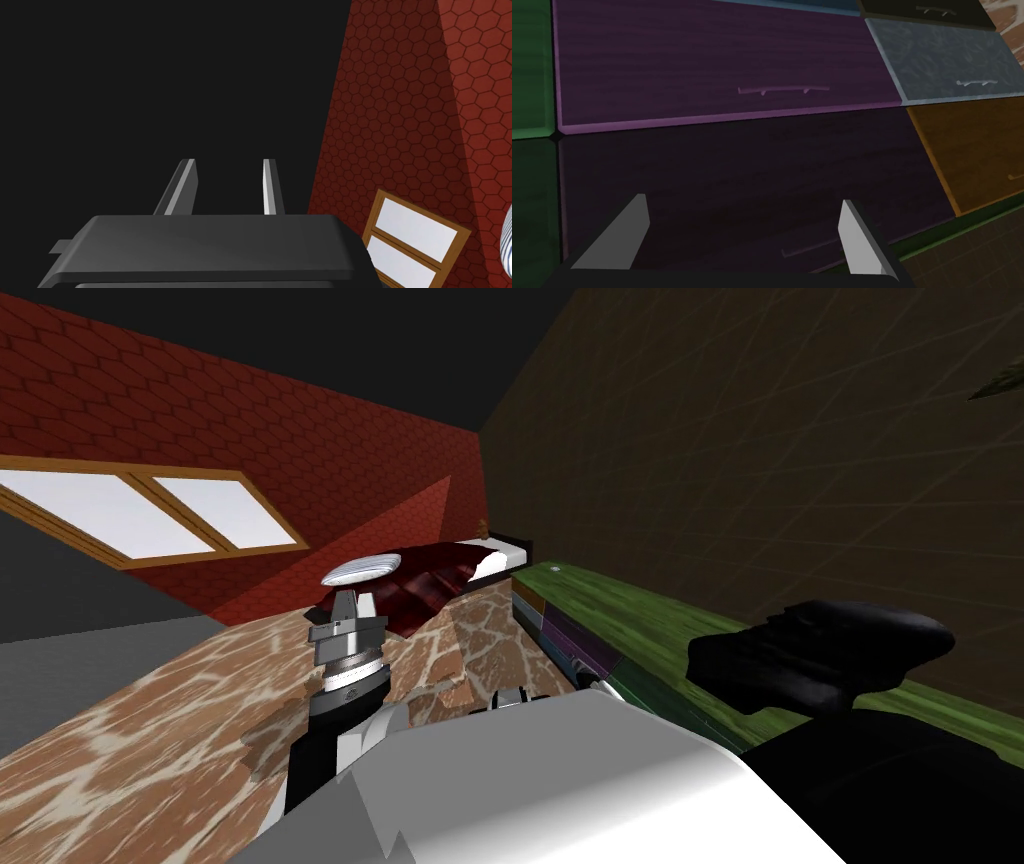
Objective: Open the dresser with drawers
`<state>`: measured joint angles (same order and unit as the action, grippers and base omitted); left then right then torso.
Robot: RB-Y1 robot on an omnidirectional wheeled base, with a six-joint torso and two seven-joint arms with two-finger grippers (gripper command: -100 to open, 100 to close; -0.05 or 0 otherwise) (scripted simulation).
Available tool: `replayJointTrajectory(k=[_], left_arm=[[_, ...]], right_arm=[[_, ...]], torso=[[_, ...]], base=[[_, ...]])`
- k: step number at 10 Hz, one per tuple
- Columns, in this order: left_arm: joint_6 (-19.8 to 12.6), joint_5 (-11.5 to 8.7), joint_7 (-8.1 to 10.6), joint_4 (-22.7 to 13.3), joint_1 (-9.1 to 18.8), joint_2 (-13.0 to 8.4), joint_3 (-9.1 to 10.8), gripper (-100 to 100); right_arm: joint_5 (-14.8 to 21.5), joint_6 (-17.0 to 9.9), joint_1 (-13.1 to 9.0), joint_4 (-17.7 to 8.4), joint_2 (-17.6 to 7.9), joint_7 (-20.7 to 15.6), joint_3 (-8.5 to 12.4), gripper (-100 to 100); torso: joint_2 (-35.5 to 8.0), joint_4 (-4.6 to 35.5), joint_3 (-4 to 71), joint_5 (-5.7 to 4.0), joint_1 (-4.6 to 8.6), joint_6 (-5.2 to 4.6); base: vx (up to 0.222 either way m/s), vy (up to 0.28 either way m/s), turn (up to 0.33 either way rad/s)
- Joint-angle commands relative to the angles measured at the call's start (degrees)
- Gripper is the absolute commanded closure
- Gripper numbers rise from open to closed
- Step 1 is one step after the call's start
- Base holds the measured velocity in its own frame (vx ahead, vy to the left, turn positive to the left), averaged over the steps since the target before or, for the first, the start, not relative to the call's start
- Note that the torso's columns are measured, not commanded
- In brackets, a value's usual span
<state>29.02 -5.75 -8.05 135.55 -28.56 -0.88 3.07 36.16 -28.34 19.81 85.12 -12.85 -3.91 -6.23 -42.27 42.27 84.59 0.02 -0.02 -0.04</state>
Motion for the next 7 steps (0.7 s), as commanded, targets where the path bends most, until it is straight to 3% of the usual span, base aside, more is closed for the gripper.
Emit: replayJointTrajectory(k=[1, 2, 4, 5, 7], left_arm=[[0.00, 0.00, 0.00, 0.00, 0.00, 0.00, 0.00, 0], [0.00, 0.00, 0.00, 0.00, 0.01, 0.00, -0.01, 0], [0.00, 0.00, 0.00, 0.00, 0.01, 0.00, 0.00, 0], [0.00, 0.00, 0.00, 0.00, 0.00, 0.00, 0.00, 0], [0.00, 0.00, 0.00, 0.00, 0.00, 0.00, 0.01, 0]], right_arm=[[3.63, -3.74, -0.33, -3.87, 0.61, -0.05, 0.21, -100], [4.63, -4.23, -0.33, -4.72, 0.61, -0.05, 0.21, -100], [7.43, -7.76, -0.64, -7.77, 0.53, -0.39, 0.09, -100], [9.71, -9.23, -0.91, -10.82, 0.48, -0.69, 0.02, -100], [10.19, -11.21, -0.91, -10.83, 0.48, -0.69, 0.02, -100]], torso=[[-0.09, 0.02, -0.06, -0.03, 0.09, 0.00], [-0.01, 0.02, -0.03, -0.03, 0.00, 0.10], [0.02, 0.00, 0.00, -0.02, 0.01, 0.05], [0.01, 0.00, 0.00, -0.02, 0.06, 0.01], [-0.03, 0.01, -0.01, -0.01, 0.03, -0.01]], base=[[0.046, 0.038, 0.313], [0.051, 0.032, 0.200], [0.055, 0.028, 0.206], [0.067, 0.033, 0.319], [0.046, 0.015, 0.039]])
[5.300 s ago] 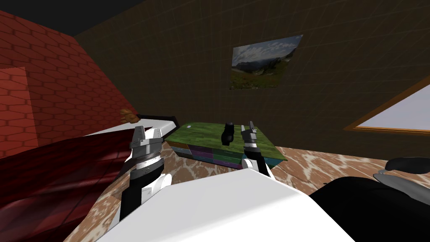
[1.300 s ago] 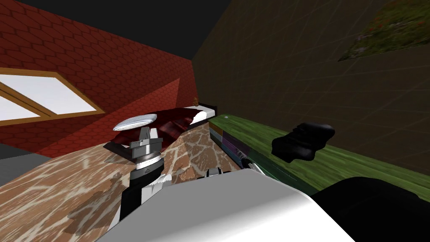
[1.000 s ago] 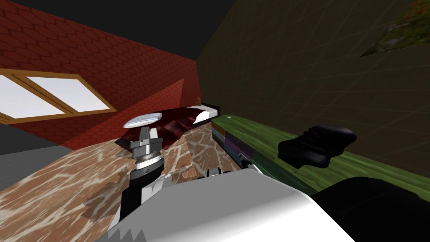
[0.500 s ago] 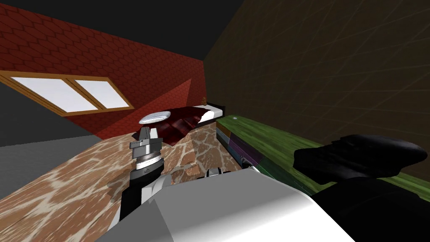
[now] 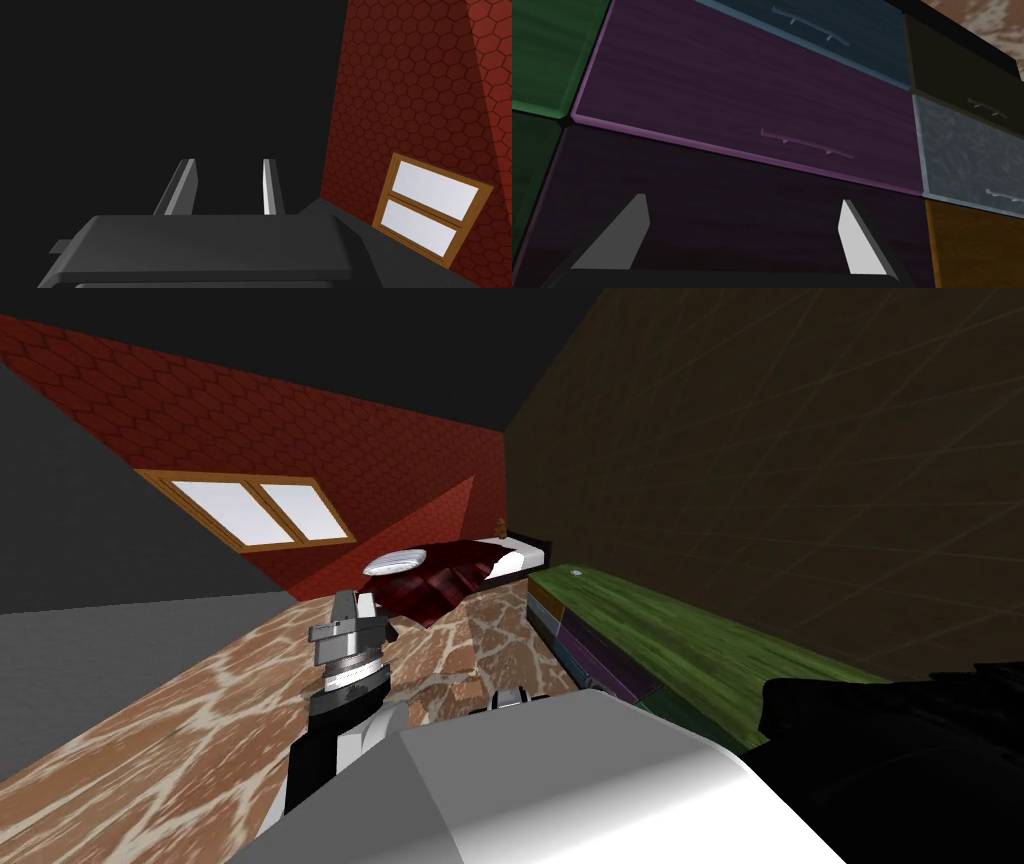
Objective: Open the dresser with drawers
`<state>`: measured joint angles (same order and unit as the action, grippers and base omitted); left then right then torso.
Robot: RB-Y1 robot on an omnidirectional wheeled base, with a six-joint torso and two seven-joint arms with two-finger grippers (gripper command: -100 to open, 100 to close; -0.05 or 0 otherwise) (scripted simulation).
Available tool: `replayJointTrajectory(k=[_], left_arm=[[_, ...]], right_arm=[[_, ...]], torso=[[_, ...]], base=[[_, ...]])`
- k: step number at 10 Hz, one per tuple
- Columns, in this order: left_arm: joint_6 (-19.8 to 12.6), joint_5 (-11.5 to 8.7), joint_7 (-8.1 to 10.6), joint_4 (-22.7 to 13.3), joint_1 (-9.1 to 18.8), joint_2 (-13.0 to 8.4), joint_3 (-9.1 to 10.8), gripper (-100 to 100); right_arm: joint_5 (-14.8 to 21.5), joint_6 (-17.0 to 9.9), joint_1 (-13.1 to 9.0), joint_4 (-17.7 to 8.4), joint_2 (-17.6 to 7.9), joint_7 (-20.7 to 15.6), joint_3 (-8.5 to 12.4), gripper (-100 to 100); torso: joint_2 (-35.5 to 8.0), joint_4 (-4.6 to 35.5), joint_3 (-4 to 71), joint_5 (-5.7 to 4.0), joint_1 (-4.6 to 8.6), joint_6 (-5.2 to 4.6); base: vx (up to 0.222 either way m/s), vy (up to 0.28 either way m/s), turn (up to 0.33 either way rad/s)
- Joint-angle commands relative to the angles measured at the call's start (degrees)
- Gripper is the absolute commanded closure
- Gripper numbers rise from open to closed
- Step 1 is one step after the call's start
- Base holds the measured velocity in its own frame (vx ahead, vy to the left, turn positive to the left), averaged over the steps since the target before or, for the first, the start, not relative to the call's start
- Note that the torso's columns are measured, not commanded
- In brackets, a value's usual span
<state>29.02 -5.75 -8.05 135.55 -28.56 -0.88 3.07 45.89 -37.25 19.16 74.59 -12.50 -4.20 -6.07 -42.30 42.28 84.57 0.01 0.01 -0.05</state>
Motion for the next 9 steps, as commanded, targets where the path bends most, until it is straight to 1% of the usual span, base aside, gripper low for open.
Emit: replayJointTrajectory(k=[1, 2, 3, 4, 5, 6, 7, 8, 9], left_arm=[[0.00, 0.00, 0.00, 0.00, 0.00, 0.00, 0.00, 0], [0.00, 0.00, 0.00, 0.00, 0.01, 0.00, -0.01, 0], [0.00, 0.00, 0.00, 0.00, 0.00, 0.00, 0.00, 0], [0.00, 0.00, 0.00, 0.00, 0.01, 0.00, 0.00, 0], [0.00, 0.00, 0.00, 0.00, 0.00, 0.00, 0.00, 0], [0.00, 0.00, 0.00, 0.00, 0.00, 0.00, 0.00, 0], [0.00, 0.00, 0.00, 0.00, 0.01, 0.00, 0.00, 0], [0.00, 0.00, 0.00, 0.00, 0.00, 0.00, 0.00, 0], [0.00, 0.00, 0.00, 0.00, 0.00, 0.00, 0.00, 0]], right_arm=[[3.16, -4.23, -0.51, -2.90, 0.13, -0.68, -0.17, -100], [3.16, -5.66, -0.51, -3.33, 0.13, -0.68, -0.17, -100], [5.79, -6.95, -0.72, -6.33, 0.19, -0.92, -0.16, -100], [5.79, -8.25, -0.72, -6.33, 0.19, -0.92, -0.16, -100], [5.79, -8.91, -0.72, -6.33, 0.19, -0.92, -0.16, -100], [8.34, -11.30, -0.90, -8.91, 0.32, -1.13, -0.11, -100], [8.34, -12.05, -0.90, -9.27, 0.32, -1.13, -0.11, -100], [10.81, -14.23, -1.05, -11.64, 0.53, -1.31, -0.03, -100], [10.81, -15.08, -1.05, -12.14, 0.53, -1.31, -0.03, -100]], torso=[[-0.07, 0.02, -0.05, -0.02, 0.04, 0.02], [0.02, 0.02, -0.02, -0.02, -0.01, 0.11], [0.04, -0.01, 0.01, -0.01, 0.00, 0.02], [0.10, -0.02, 0.04, -0.01, -0.03, 0.06], [0.03, -0.01, 0.02, 0.00, -0.01, 0.02], [-0.08, 0.02, -0.05, -0.01, 0.01, 0.02], [0.00, 0.02, -0.03, -0.02, -0.01, 0.09], [0.02, -0.01, 0.01, -0.01, 0.01, 0.02], [0.11, -0.02, 0.05, -0.01, -0.03, 0.07]], base=[[0.052, 0.017, 0.276], [0.058, 0.011, 0.177], [0.077, 0.015, 0.241], [0.066, 0.012, 0.111], [0.029, 0.008, -0.019], [0.053, 0.008, 0.249], [0.058, 0.004, 0.130], [0.082, 0.013, 0.219], [0.067, 0.006, 0.121]])
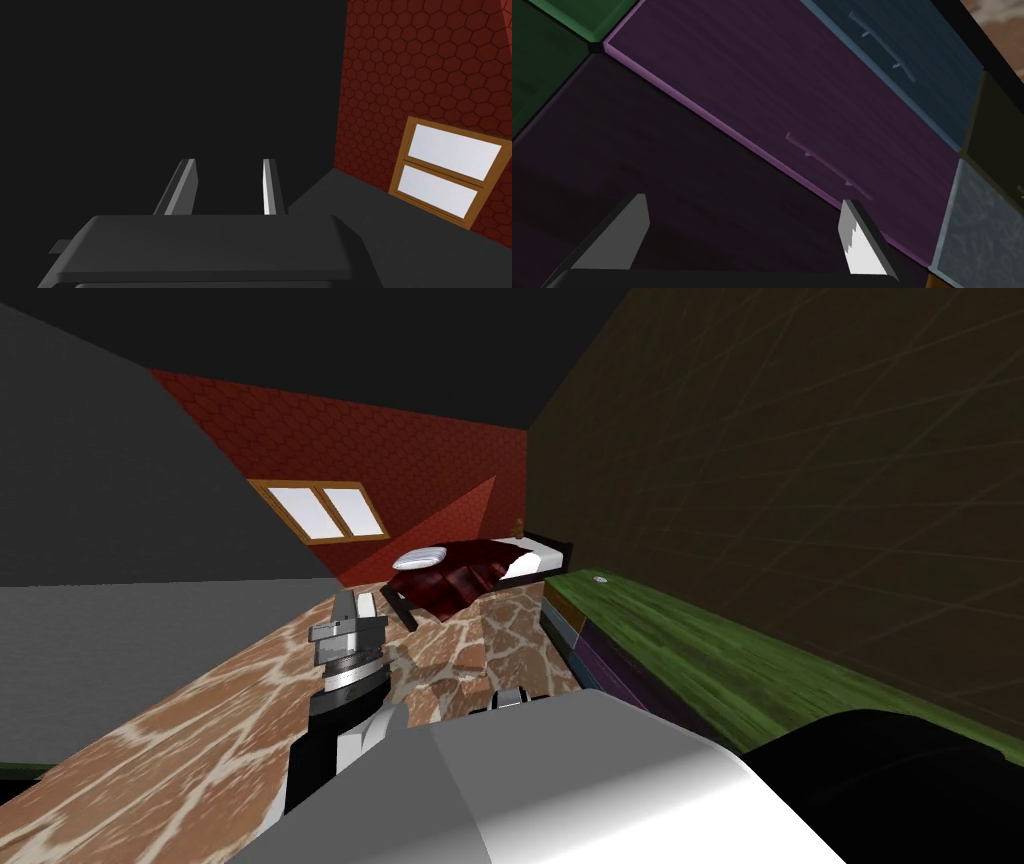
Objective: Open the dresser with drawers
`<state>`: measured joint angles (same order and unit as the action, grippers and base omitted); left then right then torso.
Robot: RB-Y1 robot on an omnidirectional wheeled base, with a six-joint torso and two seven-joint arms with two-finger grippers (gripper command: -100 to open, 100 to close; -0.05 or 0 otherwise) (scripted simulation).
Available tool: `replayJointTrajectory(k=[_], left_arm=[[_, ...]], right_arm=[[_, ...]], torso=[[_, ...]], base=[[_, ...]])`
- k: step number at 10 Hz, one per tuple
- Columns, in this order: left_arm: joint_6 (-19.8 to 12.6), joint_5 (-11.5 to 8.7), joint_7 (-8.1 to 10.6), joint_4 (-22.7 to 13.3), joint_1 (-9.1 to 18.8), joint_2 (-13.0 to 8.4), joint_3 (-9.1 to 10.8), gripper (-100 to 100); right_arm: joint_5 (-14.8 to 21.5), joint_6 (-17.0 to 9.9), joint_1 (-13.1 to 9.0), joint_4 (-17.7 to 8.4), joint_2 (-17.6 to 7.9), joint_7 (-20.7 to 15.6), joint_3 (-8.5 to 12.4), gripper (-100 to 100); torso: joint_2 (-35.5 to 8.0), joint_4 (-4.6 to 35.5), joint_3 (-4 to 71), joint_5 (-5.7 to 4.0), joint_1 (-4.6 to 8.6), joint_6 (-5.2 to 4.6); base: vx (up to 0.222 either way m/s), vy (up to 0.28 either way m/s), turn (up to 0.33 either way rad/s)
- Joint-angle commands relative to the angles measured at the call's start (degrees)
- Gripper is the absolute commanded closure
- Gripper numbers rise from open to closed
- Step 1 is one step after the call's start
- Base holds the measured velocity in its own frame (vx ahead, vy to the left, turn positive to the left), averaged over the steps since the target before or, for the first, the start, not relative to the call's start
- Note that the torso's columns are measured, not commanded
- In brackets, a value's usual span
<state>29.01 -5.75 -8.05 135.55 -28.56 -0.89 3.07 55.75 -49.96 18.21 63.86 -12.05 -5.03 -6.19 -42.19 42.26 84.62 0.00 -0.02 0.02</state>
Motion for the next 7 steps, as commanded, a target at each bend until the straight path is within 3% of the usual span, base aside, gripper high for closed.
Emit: replayJointTrajectory(k=[1, 2, 3, 4, 5, 6, 7], left_arm=[[0.00, 0.00, 0.00, 0.00, -0.01, 0.00, 0.00, 0], [0.00, 0.00, 0.00, 0.00, 0.00, 0.00, 0.00, 0], [0.00, 0.00, 0.00, 0.00, -0.01, 0.00, 0.01, 0], [0.00, 0.00, 0.00, 0.00, 0.00, 0.00, 0.00, 0], [0.00, 0.00, 0.00, 0.00, -0.01, 0.00, 0.01, 0], [0.00, 0.00, 0.00, 0.00, 0.00, 0.00, 0.00, 0], [0.00, 0.00, 0.00, 0.00, -0.01, 0.00, 0.01, 0]], right_arm=[[3.35, -4.01, -0.23, -4.21, 0.33, -0.63, 0.20, -100], [3.35, -5.28, -0.23, -4.21, 0.33, -0.63, 0.20, -100], [5.65, -7.10, -0.33, -6.91, 0.62, -0.77, 0.33, -100], [5.65, -8.07, -0.33, -6.91, 0.62, -0.77, 0.33, -100], [7.85, -9.49, -0.40, -9.51, 0.91, -0.88, 0.48, -100], [7.85, -10.73, -0.40, -9.51, 0.91, -0.88, 0.48, -100], [9.94, -12.75, -0.47, -11.53, 1.18, -0.97, 0.64, -100]], torso=[[-0.08, 0.00, -0.03, 0.01, 0.02, -0.05], [-0.05, 0.01, -0.03, -0.01, 0.06, 0.00], [-0.12, 0.02, -0.06, -0.01, 0.05, -0.05], [-0.12, 0.03, -0.07, 0.00, 0.03, -0.01], [-0.16, 0.03, -0.08, 0.01, 0.01, -0.05], [-0.09, 0.02, -0.05, 0.00, -0.01, -0.01], [-0.08, 0.01, -0.04, 0.01, 0.02, -0.03]], base=[[0.082, -0.008, 0.211], [0.071, -0.011, 0.102], [0.066, -0.008, 0.186], [0.058, -0.009, 0.098], [0.073, -0.008, 0.166], [0.070, -0.009, 0.103], [0.074, -0.012, 0.173]])
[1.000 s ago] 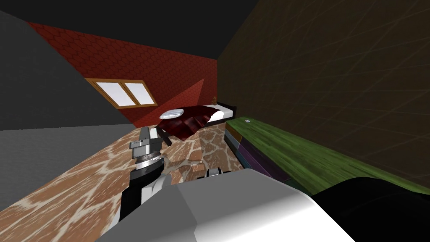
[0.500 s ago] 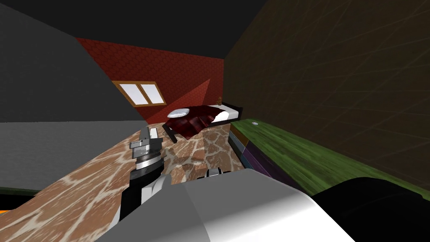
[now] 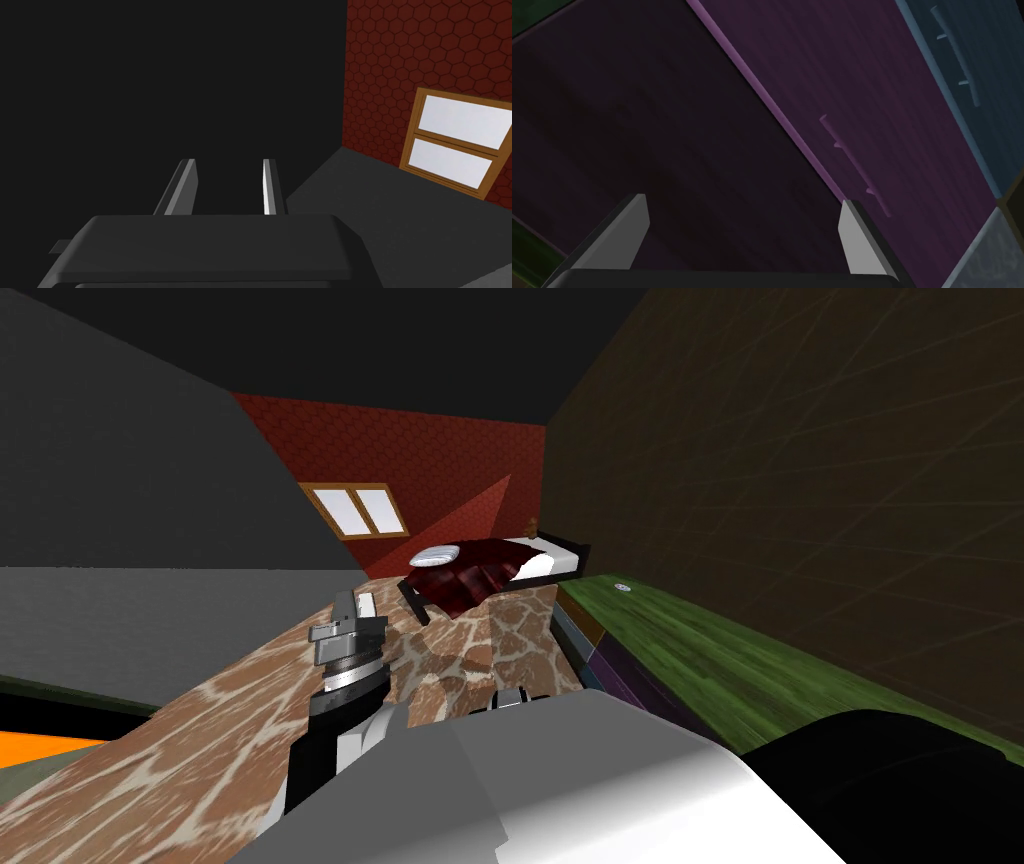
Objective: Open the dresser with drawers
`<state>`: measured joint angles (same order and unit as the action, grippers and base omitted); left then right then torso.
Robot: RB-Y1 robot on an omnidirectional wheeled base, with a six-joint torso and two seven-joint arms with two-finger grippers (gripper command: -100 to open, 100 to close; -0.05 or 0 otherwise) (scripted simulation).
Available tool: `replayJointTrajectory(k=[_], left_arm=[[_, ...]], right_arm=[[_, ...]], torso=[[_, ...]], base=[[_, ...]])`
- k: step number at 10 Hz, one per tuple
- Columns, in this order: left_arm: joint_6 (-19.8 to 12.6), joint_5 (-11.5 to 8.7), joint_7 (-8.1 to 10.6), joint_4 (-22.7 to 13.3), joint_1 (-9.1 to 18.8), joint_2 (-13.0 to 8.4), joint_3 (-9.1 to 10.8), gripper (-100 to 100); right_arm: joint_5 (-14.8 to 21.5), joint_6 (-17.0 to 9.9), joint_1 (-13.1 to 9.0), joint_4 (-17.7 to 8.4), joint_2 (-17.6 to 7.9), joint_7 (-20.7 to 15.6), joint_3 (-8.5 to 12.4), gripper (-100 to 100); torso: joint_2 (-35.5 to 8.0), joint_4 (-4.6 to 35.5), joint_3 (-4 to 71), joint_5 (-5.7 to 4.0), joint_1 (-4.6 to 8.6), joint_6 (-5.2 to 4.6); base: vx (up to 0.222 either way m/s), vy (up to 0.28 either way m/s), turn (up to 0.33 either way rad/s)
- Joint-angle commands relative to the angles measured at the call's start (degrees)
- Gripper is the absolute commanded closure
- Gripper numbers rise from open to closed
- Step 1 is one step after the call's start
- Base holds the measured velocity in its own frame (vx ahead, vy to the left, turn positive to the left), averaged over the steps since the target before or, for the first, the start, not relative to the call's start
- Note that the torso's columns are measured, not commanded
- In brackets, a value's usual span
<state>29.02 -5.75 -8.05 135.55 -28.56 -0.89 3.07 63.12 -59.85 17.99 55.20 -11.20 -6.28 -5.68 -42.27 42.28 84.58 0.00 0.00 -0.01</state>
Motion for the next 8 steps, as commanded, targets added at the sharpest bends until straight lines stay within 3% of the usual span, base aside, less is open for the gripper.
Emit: replayJointTrajectory(k=[1, 3, 4, 5, 6, 8], left_arm=[[0.00, 0.00, 0.00, 0.00, 0.00, 0.00, 0.00, 0], [0.00, 0.00, 0.00, 0.00, 0.00, 0.00, 0.00, 0], [0.00, 0.00, 0.00, 0.00, 0.00, 0.00, 0.00, 0], [0.00, 0.00, 0.00, 0.00, 0.00, 0.00, 0.00, 0], [0.00, 0.00, 0.00, 0.00, 0.00, 0.00, 0.00, 0], [0.00, 0.00, 0.00, 0.00, 0.00, 0.00, 0.00, 0]], right_arm=[[2.56, -3.35, -0.24, -3.32, 0.34, 0.28, 0.13, -100], [6.39, -7.05, -0.31, -7.52, 0.83, 0.14, 0.45, -100], [6.39, -7.95, -0.31, -7.85, 0.83, 0.14, 0.45, -100], [8.12, -9.83, -0.33, -9.87, 1.00, 0.09, 0.61, -100], [8.12, -10.02, -0.33, -9.87, 1.00, 0.09, 0.61, -100], [11.18, -13.55, -0.34, -13.40, 1.06, 0.02, 0.91, -100]], torso=[[0.01, 0.00, 0.00, -0.01, 0.02, 0.02], [0.01, 0.00, 0.00, -0.01, 0.02, 0.02], [0.06, -0.01, 0.03, -0.02, 0.06, 0.02], [-0.04, 0.00, -0.02, -0.01, 0.04, -0.02], [-0.05, 0.02, -0.04, -0.01, -0.01, 0.02], [-0.06, 0.03, -0.05, 0.00, -0.03, 0.02]], base=[[0.062, -0.008, 0.091], [0.090, -0.023, 0.195], [0.072, -0.034, 0.089], [0.070, -0.026, 0.132], [0.052, -0.014, 0.067], [0.068, -0.026, 0.135]])
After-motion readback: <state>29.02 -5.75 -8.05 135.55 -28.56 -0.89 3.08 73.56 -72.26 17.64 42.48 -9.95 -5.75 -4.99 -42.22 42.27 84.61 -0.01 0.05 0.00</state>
